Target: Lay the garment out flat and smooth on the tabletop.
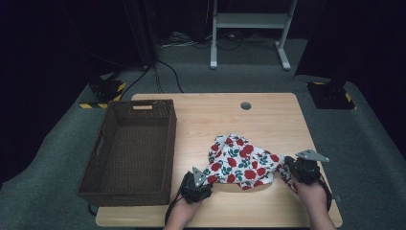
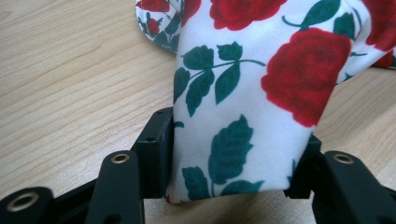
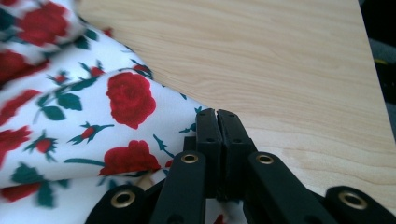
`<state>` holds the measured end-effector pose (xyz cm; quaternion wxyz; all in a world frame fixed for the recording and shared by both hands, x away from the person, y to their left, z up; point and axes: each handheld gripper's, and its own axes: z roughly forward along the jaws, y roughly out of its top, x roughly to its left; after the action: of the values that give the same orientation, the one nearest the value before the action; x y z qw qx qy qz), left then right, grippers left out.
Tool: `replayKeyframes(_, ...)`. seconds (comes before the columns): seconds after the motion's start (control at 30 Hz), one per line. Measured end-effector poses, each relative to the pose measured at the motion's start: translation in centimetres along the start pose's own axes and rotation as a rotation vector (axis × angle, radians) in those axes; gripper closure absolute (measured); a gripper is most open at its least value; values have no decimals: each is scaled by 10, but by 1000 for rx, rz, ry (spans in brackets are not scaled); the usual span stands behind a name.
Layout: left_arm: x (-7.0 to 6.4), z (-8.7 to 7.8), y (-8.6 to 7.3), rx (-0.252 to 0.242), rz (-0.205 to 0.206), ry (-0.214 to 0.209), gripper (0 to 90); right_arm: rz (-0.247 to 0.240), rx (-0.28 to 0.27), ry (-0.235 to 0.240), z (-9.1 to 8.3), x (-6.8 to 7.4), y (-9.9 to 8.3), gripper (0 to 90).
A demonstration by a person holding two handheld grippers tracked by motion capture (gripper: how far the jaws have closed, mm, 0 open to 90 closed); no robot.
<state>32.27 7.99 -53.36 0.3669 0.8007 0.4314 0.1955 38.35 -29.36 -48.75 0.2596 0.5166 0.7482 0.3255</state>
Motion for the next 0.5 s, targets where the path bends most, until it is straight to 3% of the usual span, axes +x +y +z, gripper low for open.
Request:
replayKeyframes(0.13,0,0,0,1,0,-1,460,14,36,-16,16,-12,-6,884)
replayKeyframes(0.27,0,0,0,1,0,-2,460,20,50,-24,20,-20,-9,877)
replayKeyframes(0.4,0,0,0,1,2,-3,453,4,8,-27,4,-16,-8,784)
replayKeyframes(0.5,-1,0,0,8,11,-8,392,-13,-29,-26,-15,-11,-13,706)
